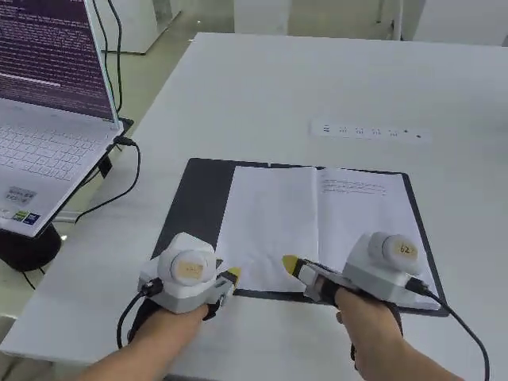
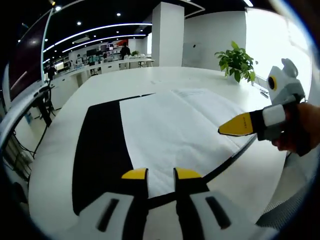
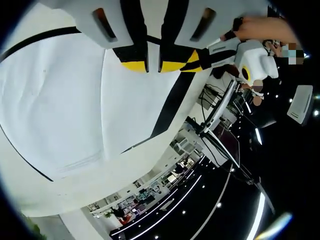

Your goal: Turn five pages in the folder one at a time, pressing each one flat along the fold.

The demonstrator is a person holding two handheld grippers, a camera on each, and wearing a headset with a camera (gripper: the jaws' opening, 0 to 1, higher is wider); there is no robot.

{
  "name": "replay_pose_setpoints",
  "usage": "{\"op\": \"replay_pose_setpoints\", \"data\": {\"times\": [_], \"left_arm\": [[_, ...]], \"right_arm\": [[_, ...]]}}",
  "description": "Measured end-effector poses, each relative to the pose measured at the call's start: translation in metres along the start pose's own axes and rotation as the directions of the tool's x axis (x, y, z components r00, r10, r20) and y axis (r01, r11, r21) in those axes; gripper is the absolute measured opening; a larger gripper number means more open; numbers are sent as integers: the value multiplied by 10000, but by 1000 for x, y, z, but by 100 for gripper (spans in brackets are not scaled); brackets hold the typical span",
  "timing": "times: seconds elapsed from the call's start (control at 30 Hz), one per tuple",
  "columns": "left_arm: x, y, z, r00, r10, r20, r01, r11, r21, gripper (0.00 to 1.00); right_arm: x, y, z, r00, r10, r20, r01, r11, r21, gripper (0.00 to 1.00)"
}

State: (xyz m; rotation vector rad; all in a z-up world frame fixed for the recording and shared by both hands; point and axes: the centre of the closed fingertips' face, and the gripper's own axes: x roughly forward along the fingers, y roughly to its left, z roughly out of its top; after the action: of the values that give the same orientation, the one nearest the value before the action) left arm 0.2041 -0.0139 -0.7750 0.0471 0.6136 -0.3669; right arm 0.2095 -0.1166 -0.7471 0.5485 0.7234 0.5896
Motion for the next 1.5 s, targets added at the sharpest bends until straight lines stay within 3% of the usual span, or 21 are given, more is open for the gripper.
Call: {"op": "replay_pose_setpoints", "data": {"times": [0.03, 0.1, 0.13, 0.17, 0.2, 0.4, 0.67, 0.8, 0.83, 0.9, 1.1, 1.5], "left_arm": [[2, 1, -4, 9999, 109, -60, -109, 9999, -26, 19], [4, 0, -21, 9976, 119, -689, -116, 9999, 48, 20], [5, 3, -3, 9987, 230, 447, -265, 9964, 808, 19], [1, 2, -16, 9993, 320, -174, -315, 9992, 242, 18], [2, 3, -13, 9993, 366, 46, -367, 9991, 191, 18], [1, 2, -14, 9986, 407, 345, -417, 9987, 293, 19], [2, 2, -14, 9979, 389, 516, -400, 9990, 212, 19], [2, 2, -14, 9978, 387, 533, -402, 9988, 265, 19], [2, 2, -15, 9978, 390, 537, -405, 9988, 267, 19], [3, 2, -15, 9977, 396, 545, -412, 9988, 280, 19], [3, 2, -16, 9976, 408, 560, -426, 9986, 299, 19], [4, 3, -16, 9974, 425, 589, -442, 9986, 283, 19]], "right_arm": [[0, -1, 1, 10000, 89, 9, -89, 9999, 57, 6], [0, -5, 5, 9999, 133, -17, -133, 9999, 109, 6], [1, -8, 6, 9999, 133, -48, -132, 9999, 94, 5], [1, -9, 7, 9999, 130, -57, -129, 9999, 90, 4], [3, -13, 9, 9999, 124, -69, -123, 9998, 184, 4], [14, -23, 23, 9998, 185, -86, -181, 9990, 410, 2], [36, -46, 53, 9998, 202, -47, -195, 9936, 1117, 0], [49, -61, 56, 9994, 205, -273, -146, 9797, 1999, 0], [52, -64, 53, 9983, 223, -531, -94, 9725, 2326, 0], [56, -64, 55, 9982, 387, -463, -264, 9703, 2405, 0], [64, -70, 65, 9989, 283, -370, -154, 9505, 3104, 0], [81, -73, 84, 9984, 530, -215, -425, 9388, 3418, 0]]}}
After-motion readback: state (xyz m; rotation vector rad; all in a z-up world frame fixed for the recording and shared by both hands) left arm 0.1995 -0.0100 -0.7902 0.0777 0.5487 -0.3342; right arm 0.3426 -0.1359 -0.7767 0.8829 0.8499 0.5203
